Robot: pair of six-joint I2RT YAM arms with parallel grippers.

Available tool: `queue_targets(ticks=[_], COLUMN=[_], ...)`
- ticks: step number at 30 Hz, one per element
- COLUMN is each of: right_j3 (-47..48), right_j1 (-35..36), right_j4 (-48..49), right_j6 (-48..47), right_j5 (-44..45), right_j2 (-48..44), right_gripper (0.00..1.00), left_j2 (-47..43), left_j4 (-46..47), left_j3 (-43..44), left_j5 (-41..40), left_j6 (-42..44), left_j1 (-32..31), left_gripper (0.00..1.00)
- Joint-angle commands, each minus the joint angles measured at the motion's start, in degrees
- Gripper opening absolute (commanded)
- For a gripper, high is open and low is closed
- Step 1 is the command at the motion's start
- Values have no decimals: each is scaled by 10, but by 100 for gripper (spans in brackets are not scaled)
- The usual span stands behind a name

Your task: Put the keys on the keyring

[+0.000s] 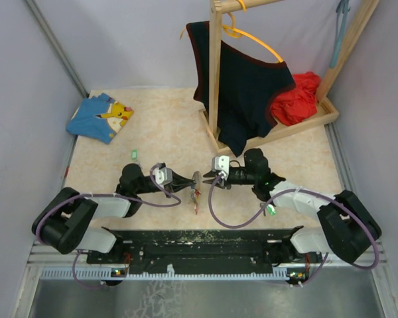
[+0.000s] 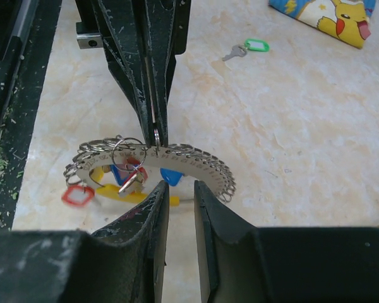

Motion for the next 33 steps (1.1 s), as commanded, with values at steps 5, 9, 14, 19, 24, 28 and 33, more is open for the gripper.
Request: queue_targets(ticks=[5, 9, 14, 19, 24, 28, 33], right_j3=[12, 19, 21, 23, 25, 27, 33], right_j1=[5, 16, 23, 28, 31, 33, 34], right_j4=[106, 112, 121, 127, 134, 142, 143], right_j6=[32, 37, 45, 50, 56, 65, 75], right_j5=[-52, -54, -60, -61, -63, -69, -78], right_j2=[47, 62, 73, 76, 78, 82, 89], right_gripper=[23, 22, 20, 19, 19, 17, 11], left_j2=[6, 10, 11, 13, 16, 19, 24], left_j4=[63, 69, 69, 69, 74, 78, 84], left_j3=[3, 4, 3, 4, 5, 5, 5], left_j5=[28, 29, 28, 28, 33, 35, 35], left_j6=[-19, -22, -22, -23, -27, -28, -31], left_j1=[1, 2, 1, 2, 1, 1, 1], left_gripper=[1, 1, 1, 1, 1, 1, 1])
